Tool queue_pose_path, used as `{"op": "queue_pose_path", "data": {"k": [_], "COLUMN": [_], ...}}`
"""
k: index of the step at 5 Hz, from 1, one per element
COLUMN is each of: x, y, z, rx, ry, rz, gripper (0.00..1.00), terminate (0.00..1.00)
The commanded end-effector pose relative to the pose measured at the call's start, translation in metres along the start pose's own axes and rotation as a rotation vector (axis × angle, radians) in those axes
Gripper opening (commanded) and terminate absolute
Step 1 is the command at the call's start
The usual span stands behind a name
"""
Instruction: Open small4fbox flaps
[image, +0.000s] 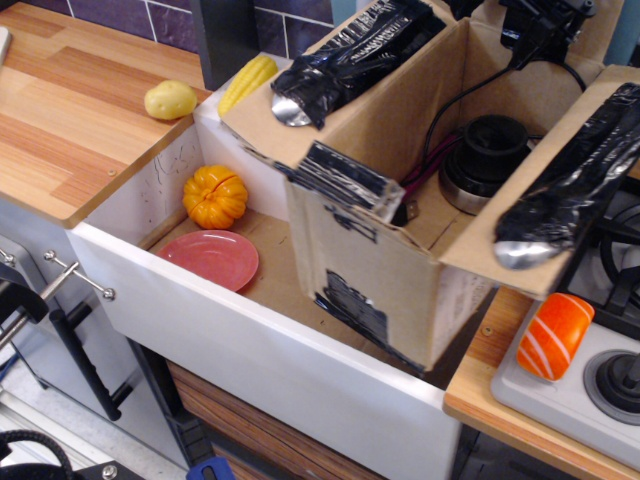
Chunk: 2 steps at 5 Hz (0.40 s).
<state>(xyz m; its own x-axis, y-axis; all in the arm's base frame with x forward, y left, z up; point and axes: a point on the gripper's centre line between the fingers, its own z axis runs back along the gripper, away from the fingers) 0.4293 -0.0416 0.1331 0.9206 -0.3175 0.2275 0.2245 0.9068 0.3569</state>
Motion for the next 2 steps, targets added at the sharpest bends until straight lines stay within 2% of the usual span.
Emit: {"op": "queue_pose_path", "data": {"k": [1,2], "x": [0.0361,0.0346], "y": [0.0175,0.0167], "z": [0.0350,0.0366], "rx": [0.060,0.047], "ry": [-0.120,-0.106], "rz": [0.033,0.038], "gripper": [1.00,1.00], "terminate": [0.00,1.00]}}
